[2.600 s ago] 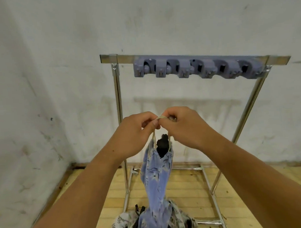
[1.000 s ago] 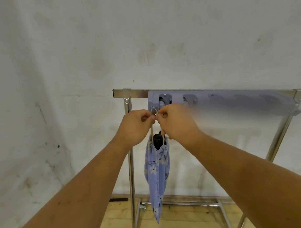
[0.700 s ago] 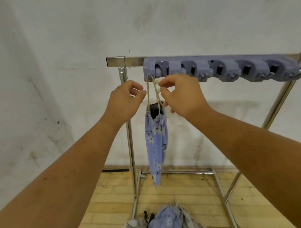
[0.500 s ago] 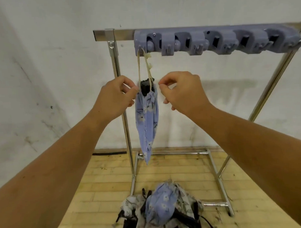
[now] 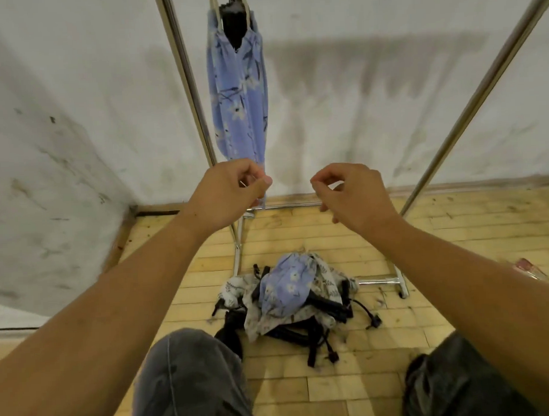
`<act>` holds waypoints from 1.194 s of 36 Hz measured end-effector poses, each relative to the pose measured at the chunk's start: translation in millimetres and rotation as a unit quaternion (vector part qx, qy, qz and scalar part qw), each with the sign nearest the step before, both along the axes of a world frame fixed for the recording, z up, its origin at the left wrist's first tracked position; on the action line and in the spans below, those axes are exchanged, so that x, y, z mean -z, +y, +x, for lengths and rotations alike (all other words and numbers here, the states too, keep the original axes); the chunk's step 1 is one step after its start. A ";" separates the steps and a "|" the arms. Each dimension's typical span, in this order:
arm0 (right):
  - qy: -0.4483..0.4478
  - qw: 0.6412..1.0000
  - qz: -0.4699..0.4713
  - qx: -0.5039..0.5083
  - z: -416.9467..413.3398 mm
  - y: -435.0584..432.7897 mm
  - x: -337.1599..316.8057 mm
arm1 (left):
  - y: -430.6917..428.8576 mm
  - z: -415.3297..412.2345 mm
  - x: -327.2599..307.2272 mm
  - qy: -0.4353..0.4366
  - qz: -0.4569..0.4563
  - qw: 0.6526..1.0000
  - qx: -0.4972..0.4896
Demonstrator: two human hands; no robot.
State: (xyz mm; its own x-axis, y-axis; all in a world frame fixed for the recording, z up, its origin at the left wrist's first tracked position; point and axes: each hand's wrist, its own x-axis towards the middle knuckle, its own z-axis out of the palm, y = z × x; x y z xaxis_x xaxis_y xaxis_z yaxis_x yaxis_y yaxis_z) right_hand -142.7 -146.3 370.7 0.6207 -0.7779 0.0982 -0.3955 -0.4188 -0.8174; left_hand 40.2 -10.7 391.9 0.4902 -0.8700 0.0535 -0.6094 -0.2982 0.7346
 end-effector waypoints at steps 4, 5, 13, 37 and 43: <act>0.026 0.999 0.024 -0.002 -18.9 -0.2 38.2 | -3.8 -10.7 38.1 0.027 0.025 0.999 0.006; 0.028 0.999 0.027 -0.003 -23.7 -0.6 47.8 | -5.3 -13.7 47.7 0.042 0.027 0.999 0.007; 0.074 0.996 0.054 0.014 -57.0 -11.2 121.7 | -32.0 -37.6 125.6 0.080 0.089 0.993 0.018; 0.183 0.963 0.195 0.003 -70.4 -20.3 209.9 | -68.7 -21.5 398.6 0.082 0.456 0.886 0.033; 0.201 0.952 0.232 -0.008 -65.3 -15.9 213.9 | -54.2 -13.9 429.1 0.104 0.488 0.862 0.089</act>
State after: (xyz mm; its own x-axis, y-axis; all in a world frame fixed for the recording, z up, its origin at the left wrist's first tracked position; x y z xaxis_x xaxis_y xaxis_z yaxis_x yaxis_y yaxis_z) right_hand -208.0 -162.2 156.8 0.5479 -0.6695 -0.5016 -0.7117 -0.0578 -0.7001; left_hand 26.3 -64.9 -37.2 0.2547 -0.5134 -0.8195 -0.5947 -0.7514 0.2859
